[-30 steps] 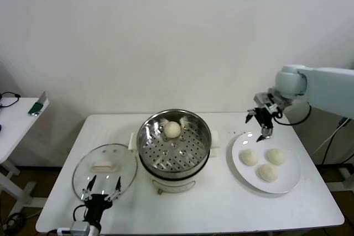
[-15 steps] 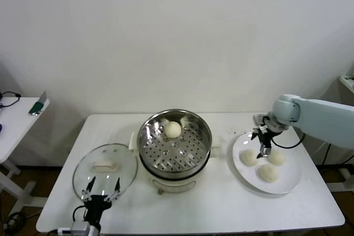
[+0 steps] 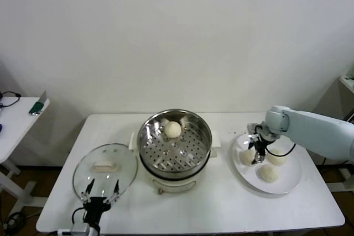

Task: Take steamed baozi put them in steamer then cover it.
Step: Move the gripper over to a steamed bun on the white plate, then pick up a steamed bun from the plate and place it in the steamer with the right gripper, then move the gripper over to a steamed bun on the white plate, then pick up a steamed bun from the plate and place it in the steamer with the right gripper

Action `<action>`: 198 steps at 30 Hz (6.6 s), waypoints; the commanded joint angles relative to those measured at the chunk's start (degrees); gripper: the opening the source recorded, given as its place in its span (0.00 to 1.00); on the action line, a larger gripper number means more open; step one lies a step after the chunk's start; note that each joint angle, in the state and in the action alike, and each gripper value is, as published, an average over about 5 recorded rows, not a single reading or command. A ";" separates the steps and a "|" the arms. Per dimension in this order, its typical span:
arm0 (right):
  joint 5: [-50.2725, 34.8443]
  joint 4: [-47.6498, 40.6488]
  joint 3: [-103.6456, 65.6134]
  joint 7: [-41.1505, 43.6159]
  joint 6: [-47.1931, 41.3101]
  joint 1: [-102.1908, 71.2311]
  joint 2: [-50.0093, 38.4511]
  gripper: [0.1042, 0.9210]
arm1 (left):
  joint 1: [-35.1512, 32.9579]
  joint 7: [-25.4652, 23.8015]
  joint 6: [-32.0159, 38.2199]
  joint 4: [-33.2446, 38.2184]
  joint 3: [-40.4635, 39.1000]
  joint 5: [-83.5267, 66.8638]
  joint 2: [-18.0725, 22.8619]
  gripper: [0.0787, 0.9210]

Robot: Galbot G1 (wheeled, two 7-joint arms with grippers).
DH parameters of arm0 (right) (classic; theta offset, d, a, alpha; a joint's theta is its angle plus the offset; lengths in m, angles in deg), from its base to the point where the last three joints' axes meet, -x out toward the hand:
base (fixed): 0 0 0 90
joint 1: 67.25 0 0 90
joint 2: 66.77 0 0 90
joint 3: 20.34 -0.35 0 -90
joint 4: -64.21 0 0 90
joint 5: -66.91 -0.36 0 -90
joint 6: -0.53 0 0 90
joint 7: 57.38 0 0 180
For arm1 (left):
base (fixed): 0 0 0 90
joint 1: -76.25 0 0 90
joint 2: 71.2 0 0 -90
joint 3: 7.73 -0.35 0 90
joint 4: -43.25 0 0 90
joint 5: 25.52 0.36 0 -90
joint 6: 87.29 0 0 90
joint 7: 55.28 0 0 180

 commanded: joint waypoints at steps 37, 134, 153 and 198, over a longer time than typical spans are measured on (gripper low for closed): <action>-32.15 17.38 4.75 -8.79 -12.53 28.15 33.62 0.61 | 0.36 0.14 -0.71 2.19 -0.43 -0.28 -0.49 0.88; 8.18 12.37 1.12 2.61 2.84 3.48 -12.62 0.70 | 0.96 0.72 -0.69 1.19 -1.12 2.86 1.60 0.88; 5.30 31.35 6.97 8.96 23.02 48.87 14.04 0.69 | 1.34 0.75 -0.76 0.93 -1.67 4.24 1.77 0.88; 20.66 29.58 6.88 1.24 20.19 21.67 25.29 0.83 | 0.17 1.36 -0.01 1.18 -0.51 3.12 2.36 0.88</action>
